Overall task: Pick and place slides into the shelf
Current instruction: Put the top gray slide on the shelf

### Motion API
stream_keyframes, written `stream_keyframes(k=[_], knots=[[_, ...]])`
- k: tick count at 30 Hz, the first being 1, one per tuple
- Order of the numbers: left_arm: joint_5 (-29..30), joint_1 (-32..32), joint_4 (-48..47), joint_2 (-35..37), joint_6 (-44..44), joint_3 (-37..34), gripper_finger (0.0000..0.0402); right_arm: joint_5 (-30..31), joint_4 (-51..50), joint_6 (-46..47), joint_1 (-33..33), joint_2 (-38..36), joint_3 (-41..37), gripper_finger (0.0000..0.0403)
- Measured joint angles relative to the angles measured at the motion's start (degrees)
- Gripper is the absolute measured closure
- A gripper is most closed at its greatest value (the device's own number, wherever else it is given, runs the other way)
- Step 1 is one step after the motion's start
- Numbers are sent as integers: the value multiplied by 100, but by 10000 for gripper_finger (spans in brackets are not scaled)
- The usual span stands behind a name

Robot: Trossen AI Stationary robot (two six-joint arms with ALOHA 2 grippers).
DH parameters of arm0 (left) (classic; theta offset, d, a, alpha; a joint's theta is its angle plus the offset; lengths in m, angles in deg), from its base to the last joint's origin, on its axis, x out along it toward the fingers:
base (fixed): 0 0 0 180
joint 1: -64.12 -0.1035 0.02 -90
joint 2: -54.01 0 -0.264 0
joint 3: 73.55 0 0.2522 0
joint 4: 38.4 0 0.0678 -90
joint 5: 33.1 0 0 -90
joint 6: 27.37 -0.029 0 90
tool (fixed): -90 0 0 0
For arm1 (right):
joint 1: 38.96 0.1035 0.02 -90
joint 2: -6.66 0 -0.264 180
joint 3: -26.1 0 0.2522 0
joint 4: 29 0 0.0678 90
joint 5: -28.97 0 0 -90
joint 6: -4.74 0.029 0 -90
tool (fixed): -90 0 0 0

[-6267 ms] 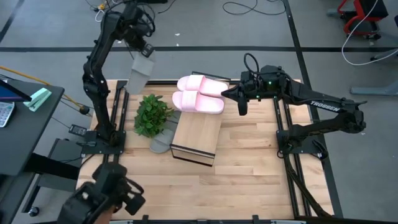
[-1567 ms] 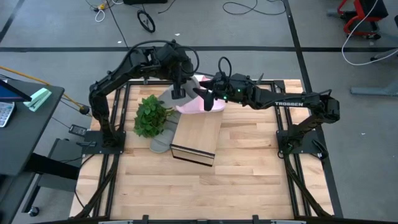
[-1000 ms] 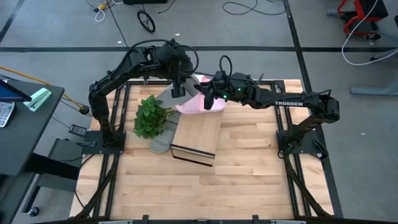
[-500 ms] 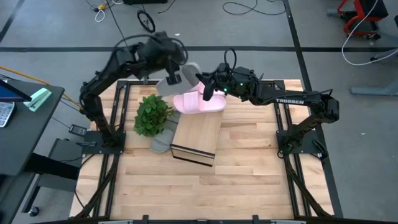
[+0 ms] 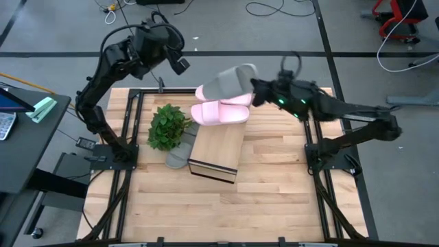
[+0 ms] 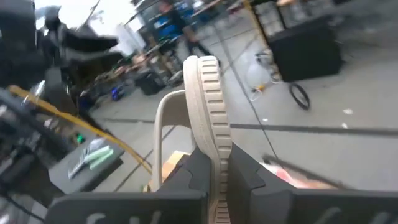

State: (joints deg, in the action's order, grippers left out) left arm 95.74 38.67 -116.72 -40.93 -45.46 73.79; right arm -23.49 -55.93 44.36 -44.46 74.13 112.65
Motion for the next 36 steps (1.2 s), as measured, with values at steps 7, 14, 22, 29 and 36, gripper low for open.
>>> stream_keyframes(k=[7, 14, 22, 29, 36], knots=[[-414, -193, 99, 18, 231, 0, 243, 2762, -854, 2189, 1864, -170, 1, 378], [-1070, -274, 116, 16, 553, 0, 256, 4838, -1417, 5159, 3035, 543, -1, 378], [-1085, -200, 78, 14, 854, 0, 272, 4723, -2389, 7585, 3404, 1178, -6, 378], [-1094, 102, -160, 12, 1217, -2, 281, 4525, -2758, 8288, 3716, 1464, -12, 379], [-1066, 484, -229, 12, 1493, -2, 290, 4661, -2712, 8336, 3910, 1746, -12, 380]])
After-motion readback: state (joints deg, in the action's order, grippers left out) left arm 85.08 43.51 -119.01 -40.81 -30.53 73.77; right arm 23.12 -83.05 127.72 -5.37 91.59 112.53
